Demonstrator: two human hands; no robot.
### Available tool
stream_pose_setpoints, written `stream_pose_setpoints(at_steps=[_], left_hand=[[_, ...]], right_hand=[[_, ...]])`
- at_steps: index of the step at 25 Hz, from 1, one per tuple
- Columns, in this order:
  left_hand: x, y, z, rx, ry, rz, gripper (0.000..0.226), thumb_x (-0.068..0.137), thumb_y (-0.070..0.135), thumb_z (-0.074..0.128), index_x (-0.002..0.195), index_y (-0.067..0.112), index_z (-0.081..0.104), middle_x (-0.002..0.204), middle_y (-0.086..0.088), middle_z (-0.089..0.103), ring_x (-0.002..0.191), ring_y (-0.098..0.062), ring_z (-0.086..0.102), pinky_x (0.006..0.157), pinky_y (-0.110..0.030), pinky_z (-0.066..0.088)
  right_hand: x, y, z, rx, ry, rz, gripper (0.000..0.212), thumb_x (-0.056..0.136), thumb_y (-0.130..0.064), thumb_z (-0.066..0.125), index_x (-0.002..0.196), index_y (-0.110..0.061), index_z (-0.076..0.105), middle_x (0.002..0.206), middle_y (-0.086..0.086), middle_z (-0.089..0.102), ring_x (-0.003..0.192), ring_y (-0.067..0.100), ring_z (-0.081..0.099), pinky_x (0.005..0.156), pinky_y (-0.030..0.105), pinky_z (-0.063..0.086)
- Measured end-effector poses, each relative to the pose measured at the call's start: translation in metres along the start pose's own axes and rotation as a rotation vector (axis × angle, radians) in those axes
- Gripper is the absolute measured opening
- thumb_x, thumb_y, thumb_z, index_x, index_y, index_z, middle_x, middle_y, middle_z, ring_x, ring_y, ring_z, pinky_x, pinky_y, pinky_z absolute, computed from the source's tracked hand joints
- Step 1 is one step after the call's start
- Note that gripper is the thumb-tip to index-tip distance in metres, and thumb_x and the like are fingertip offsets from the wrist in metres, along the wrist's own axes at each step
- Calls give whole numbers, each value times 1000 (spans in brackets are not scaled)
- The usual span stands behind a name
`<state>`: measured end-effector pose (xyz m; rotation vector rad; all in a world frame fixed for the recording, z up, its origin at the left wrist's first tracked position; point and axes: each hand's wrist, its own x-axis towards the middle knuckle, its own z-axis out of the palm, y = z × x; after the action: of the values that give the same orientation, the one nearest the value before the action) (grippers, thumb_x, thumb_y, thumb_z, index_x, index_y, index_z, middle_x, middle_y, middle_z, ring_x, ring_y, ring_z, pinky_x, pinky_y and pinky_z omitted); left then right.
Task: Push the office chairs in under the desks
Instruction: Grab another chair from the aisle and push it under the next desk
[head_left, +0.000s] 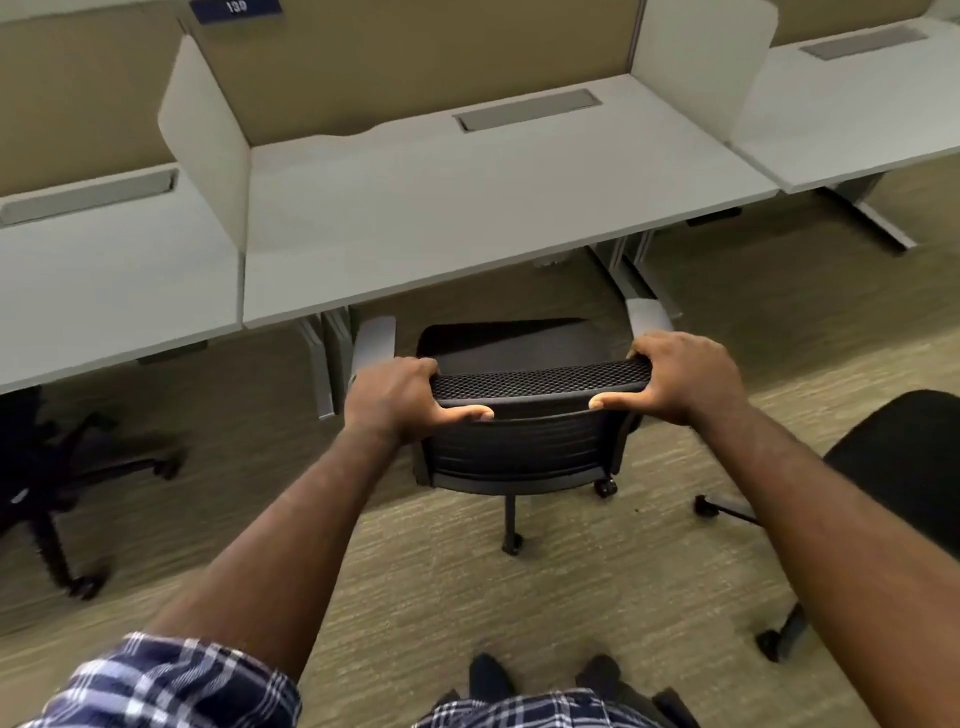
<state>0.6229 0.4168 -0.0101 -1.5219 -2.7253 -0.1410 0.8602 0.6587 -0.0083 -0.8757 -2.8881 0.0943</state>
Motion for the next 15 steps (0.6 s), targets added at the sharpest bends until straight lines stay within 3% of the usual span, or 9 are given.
stream_pose_setpoints(at_steps=[4,12,15], left_hand=[[18,-9,1,-1,-4,-73,99,42,111,18,76,27,59,67,8,59,63,-16,58,56,-32,50],[51,-19,1,-18,8,-251,95,40,110,24,77,29,59,72,10,59,66,-13,55,57,-31,46],[63,-25,1,-15,5,-305,97,40,111,25,81,31,61,75,11,61,69,-13,57,61,-33,51]], right_hand=[[43,3,4,-1,-4,-69,101,47,-110,25,88,-25,60,84,-3,60,77,20,57,67,34,46],[120,10,14,2,7,-206,98,46,-111,22,80,-27,58,77,-5,56,68,17,50,60,30,35],[144,8,17,24,-3,-237,94,45,-111,23,77,-27,54,75,-6,52,67,17,48,58,31,34]])
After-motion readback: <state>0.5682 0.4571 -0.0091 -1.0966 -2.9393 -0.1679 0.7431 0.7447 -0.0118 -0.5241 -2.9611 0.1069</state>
